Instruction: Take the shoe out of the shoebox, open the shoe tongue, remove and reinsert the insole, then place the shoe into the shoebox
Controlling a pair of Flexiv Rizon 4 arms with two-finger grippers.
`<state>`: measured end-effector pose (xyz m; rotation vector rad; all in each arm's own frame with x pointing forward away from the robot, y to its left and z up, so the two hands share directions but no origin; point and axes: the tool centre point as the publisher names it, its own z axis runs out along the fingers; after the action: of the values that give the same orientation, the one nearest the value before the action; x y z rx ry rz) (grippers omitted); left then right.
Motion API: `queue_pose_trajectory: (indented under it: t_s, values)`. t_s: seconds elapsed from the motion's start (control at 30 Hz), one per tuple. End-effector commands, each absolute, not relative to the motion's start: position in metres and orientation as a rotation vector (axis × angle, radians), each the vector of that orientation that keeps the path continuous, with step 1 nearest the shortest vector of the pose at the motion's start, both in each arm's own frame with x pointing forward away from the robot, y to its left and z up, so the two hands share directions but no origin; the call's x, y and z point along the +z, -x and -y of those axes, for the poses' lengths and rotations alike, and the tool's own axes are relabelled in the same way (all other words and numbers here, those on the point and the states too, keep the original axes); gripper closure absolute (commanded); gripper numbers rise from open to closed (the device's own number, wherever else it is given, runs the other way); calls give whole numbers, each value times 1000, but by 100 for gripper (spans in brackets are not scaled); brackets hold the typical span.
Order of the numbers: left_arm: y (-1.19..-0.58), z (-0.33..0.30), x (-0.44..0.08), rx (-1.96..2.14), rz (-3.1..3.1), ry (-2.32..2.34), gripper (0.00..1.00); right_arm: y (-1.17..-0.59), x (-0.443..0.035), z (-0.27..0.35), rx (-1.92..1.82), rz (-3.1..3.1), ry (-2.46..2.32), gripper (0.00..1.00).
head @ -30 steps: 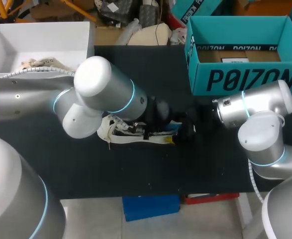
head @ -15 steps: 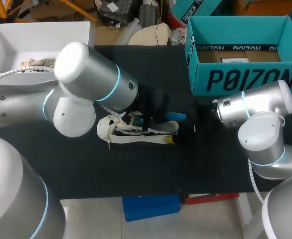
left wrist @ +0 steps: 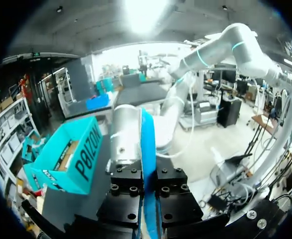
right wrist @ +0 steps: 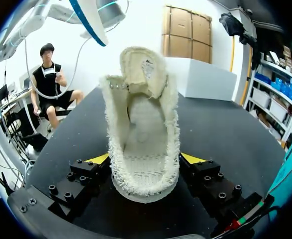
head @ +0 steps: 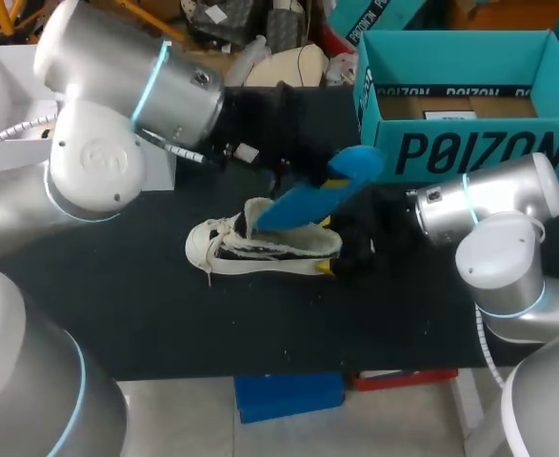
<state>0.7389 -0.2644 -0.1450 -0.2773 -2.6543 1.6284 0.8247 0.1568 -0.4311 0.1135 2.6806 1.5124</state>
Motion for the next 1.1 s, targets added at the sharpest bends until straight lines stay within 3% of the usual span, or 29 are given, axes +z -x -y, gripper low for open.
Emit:
queue_pose_trajectory:
  t_s: [0.03, 0.1, 0.8, 1.1]
  values:
    - [-734, 218, -82, 1740, 2215, 243, 100, -825, -433, -157, 1509, -2682, -116, 100]
    - [-732, 215, -67, 1744, 2009, 235, 100, -825, -433, -157, 1509, -2682, -116, 100]
    - [-732, 215, -67, 1744, 2009, 235, 100, -825, -433, -157, 1509, -2682, -116, 100]
    - [-705, 218, -46, 1921, 1852, -91, 100, -825, -433, -157, 1509, -2682, -116, 100]
